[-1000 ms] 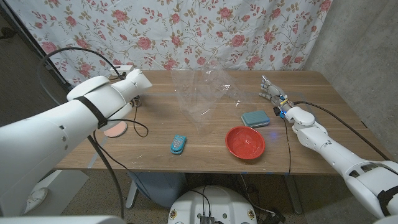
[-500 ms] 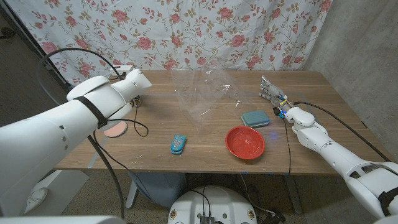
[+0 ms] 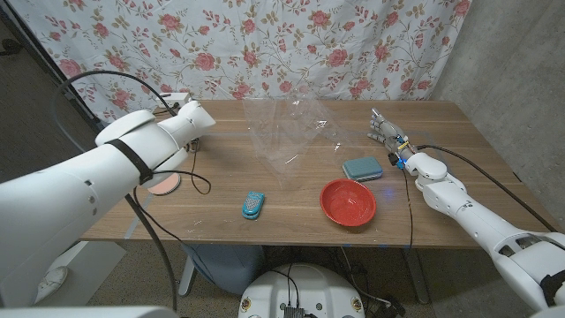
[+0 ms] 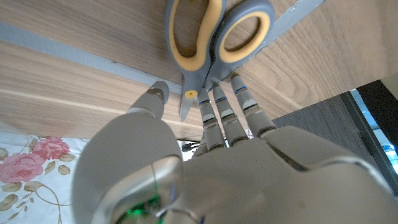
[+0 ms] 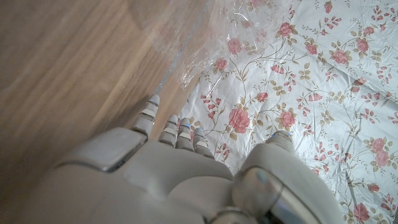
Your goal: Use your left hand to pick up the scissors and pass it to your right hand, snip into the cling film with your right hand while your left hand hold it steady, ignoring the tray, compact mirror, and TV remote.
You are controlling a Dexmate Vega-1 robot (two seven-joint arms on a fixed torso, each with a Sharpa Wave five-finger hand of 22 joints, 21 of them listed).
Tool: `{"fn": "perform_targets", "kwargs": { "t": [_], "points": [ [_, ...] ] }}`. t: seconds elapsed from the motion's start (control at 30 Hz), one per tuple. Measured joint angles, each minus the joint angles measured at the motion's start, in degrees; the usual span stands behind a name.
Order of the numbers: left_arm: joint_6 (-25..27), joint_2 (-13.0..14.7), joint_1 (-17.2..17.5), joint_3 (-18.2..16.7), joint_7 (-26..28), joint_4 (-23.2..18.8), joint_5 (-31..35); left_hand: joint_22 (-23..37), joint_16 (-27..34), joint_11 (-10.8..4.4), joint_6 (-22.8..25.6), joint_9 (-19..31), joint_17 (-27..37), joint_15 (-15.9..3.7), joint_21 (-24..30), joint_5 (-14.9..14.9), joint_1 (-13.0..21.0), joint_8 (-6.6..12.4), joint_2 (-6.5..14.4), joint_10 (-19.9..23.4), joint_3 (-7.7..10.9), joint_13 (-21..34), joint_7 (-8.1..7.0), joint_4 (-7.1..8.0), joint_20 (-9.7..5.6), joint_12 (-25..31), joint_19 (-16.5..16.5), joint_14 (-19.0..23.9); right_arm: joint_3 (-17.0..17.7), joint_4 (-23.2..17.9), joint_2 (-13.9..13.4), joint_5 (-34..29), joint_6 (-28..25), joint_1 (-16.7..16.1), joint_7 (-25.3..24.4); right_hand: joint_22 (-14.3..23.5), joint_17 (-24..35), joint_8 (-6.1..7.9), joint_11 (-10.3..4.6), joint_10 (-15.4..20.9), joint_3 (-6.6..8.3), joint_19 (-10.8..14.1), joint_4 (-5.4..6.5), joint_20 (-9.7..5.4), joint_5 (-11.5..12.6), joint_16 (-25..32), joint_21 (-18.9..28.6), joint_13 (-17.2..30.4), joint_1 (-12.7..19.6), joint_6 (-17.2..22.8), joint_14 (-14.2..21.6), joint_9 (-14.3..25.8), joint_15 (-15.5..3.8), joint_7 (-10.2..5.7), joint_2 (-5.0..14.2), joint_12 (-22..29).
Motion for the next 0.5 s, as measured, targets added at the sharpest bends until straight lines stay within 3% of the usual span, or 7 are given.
{"fn": "perform_targets", "kwargs": {
  "t": [0.5],
  "points": [
    [-3.8, 0.4, 0.2, 0.9, -1.4, 0.2, -0.8, 0.0, 0.0, -0.65, 0.4, 0.0, 0.3, -1.11, -0.1, 1.1, 4.1, 0.26, 0.3, 0.0, 0.63, 0.3, 0.17, -0.16, -0.29, 0.0, -2.0, -1.1, 0.3, -1.4, -0.5, 0.0, -0.6, -0.7, -0.7, 0.0, 0.0, 0.00, 0.00, 0.0, 0.00, 0.0, 0.00, 0.00, 0.0, 0.0, 0.0, 0.0, 0.0, 0.0, 0.0, 0.0, 0.00, 0.00, 0.00, 0.0]
  ]
}}
